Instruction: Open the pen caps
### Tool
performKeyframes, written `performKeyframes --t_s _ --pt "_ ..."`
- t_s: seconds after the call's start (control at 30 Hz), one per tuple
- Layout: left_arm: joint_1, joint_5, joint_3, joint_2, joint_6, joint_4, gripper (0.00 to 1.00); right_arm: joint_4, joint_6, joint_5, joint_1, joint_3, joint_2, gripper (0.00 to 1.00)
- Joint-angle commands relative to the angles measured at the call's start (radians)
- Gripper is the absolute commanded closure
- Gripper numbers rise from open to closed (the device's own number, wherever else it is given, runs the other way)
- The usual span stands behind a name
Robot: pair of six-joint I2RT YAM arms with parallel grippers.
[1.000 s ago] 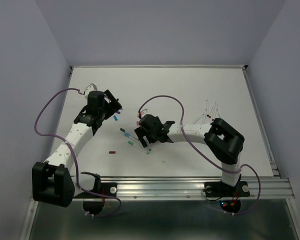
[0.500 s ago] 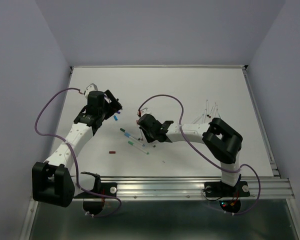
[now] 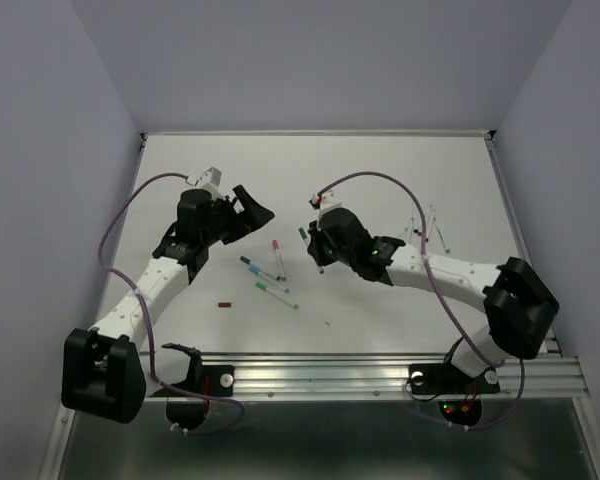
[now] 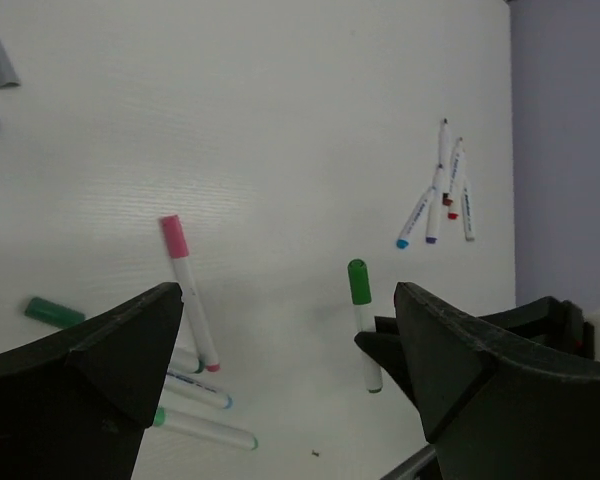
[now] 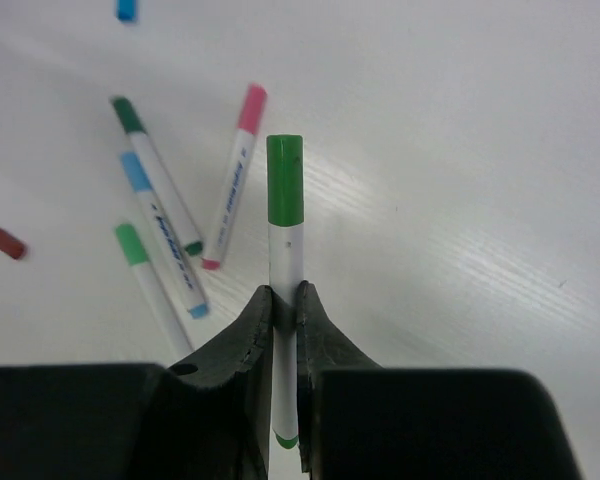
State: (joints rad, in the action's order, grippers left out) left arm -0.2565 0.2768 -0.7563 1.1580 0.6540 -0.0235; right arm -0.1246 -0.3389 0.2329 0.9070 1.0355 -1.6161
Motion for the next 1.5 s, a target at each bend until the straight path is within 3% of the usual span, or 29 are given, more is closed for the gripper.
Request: performKeyframes --t_s 0.0,0.1,0.27,0.4,0.9,1.2,1.47 --pt "-0.024 0.202 0.029 -0.049 0.032 -0.220 0.01 0.200 -0.003 -0.127 -0.010 -0.032 0.153 0.97" --pt "-0.069 0.256 0.054 -0.054 0.079 -0.328 0.01 0.218 -0.008 -0.190 -0.019 -0.046 0.209 0.98" --pt "-0.151 0.207 0.023 -0.043 0.093 -0.342 0.02 0.241 -0.006 -0.251 -0.028 -0.048 0.254 0.98" --pt "-0.170 0.196 0.015 -0.027 0.110 -0.358 0.10 0.241 -0.006 -0.271 -0.028 -0.040 0.259 0.98" --pt "-0.188 0.174 0.006 0.005 0.122 -0.366 0.98 0.240 0.000 -0.268 -0.028 -0.037 0.260 0.97" --pt "-0.193 0.078 -0.005 -0.006 0.144 -0.360 1.00 0.128 0.090 -0.394 -0.037 -0.029 0.193 0.99" --pt "-0.165 -0.141 -0.193 0.066 0.095 -0.291 1.00 0.048 0.124 -0.598 0.001 -0.185 0.191 0.99"
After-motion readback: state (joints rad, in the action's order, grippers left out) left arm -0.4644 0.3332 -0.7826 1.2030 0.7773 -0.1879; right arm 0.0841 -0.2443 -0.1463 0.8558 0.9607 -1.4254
